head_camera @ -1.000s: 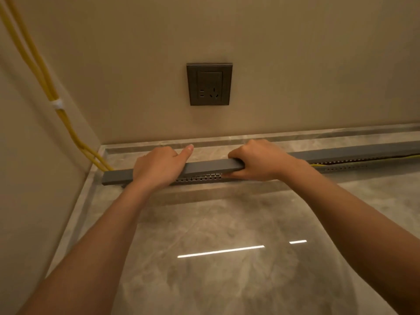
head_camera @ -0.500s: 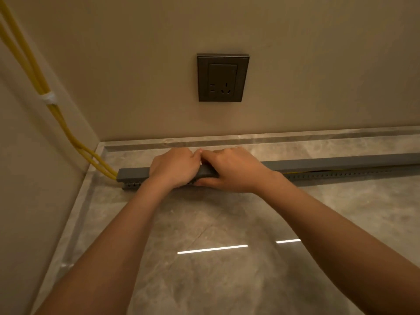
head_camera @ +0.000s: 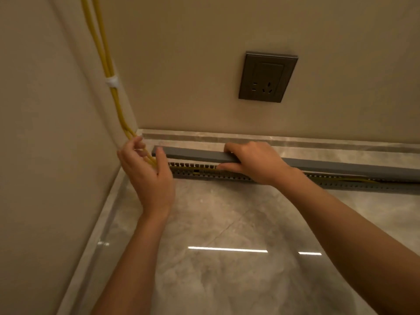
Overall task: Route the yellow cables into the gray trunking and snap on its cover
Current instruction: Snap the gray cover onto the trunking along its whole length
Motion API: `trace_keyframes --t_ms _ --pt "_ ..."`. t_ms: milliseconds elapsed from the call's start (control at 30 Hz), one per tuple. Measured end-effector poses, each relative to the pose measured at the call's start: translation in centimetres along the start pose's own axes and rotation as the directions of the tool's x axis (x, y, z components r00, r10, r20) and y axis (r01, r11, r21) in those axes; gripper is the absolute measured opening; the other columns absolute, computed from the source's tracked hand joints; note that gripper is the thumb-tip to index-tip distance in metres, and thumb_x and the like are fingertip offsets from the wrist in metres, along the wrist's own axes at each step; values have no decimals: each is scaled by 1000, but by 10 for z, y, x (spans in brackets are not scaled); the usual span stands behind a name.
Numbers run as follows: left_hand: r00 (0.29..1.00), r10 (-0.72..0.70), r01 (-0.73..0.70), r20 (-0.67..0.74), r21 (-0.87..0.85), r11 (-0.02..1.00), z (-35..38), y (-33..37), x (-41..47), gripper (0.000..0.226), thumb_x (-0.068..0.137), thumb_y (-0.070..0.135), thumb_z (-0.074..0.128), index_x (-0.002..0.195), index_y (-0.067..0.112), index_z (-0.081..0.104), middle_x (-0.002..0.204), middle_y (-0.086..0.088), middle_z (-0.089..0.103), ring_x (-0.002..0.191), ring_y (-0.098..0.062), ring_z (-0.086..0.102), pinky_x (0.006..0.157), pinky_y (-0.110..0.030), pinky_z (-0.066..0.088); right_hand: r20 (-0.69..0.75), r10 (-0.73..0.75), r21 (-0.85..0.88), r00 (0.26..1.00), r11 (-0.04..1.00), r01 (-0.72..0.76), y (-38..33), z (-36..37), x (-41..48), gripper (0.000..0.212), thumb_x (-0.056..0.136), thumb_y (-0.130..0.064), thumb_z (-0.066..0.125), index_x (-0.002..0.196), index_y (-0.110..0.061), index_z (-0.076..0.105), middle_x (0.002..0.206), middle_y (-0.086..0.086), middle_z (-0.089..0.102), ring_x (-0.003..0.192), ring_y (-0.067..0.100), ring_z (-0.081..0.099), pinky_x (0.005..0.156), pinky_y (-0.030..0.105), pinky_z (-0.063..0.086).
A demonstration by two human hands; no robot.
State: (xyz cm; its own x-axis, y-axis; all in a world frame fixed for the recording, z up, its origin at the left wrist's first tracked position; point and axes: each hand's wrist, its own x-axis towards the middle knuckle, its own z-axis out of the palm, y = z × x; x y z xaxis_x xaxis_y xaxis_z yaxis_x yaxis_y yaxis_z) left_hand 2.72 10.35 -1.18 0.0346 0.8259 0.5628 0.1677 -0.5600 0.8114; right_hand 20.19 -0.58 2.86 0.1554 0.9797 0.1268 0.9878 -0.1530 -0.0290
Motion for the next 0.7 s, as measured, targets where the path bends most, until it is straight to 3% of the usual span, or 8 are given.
trace_keyframes --t_ms 100,167,233,300,367,500,600,700 --pt "962 -267 268 54 -10 963 -11 -22 -4 45 87 7 53 130 4 42 118 -8 45 101 -27 52 90 -40 47 -13 40 19 999 999 -39 -1 -3 4 41 89 -56 44 106 -19 51 90 2 63 72 17 55 61 31 43" --pt "902 -413 409 130 55 911 -15 -29 -4 48 90 7 52 136 6 40 128 -12 47 111 -25 51 97 -33 42 -35 54 10 998 999 -53 -2 -3 6 40 89 -55 45 105 -19 50 93 1 63 74 18 54 61 30 41" --pt "846 -496 483 194 111 868 -19 -28 -1 46 93 11 50 138 7 40 131 -10 51 114 -19 51 92 -23 38 -37 53 -13 998 998 -54 -5 0 7 39 90 -54 44 106 -19 49 95 3 63 76 21 57 59 29 37" --pt "794 -550 537 261 125 834 -18 -25 6 39 96 14 46 134 7 45 123 -4 55 106 -11 50 86 -21 35 -1 59 -48 998 997 -59 -8 6 7 42 89 -57 44 106 -18 46 94 5 63 77 24 58 58 31 38" --pt "744 -590 579 313 137 803 -15 -29 18 33 96 15 44 127 8 51 115 -1 60 102 -15 55 84 -24 40 59 65 -75 996 995 -61 -10 12 6 47 86 -60 46 106 -17 43 95 7 64 79 27 59 58 32 38" --pt "662 -649 635 375 181 751 -6 -52 33 41 88 16 45 128 14 52 112 -8 66 102 -28 62 92 -48 49 140 109 -49 984 993 -103 -12 14 7 54 77 -62 58 103 -18 39 94 5 63 79 25 58 59 31 36" --pt "638 -646 650 419 158 744 -8 -37 38 27 91 7 43 111 15 58 104 -4 65 97 -24 62 91 -45 50 163 126 -40 978 992 -121 -10 13 11 57 74 -60 64 103 -18 40 97 4 63 81 24 58 61 33 42" --pt "586 -657 751 476 -13 660 -10 -32 36 33 89 -3 44 117 10 57 107 -7 63 100 -24 59 91 -38 49 189 136 7 972 990 -140 -9 10 14 61 68 -61 69 102 -17 42 97 4 62 79 22 56 61 34 43"
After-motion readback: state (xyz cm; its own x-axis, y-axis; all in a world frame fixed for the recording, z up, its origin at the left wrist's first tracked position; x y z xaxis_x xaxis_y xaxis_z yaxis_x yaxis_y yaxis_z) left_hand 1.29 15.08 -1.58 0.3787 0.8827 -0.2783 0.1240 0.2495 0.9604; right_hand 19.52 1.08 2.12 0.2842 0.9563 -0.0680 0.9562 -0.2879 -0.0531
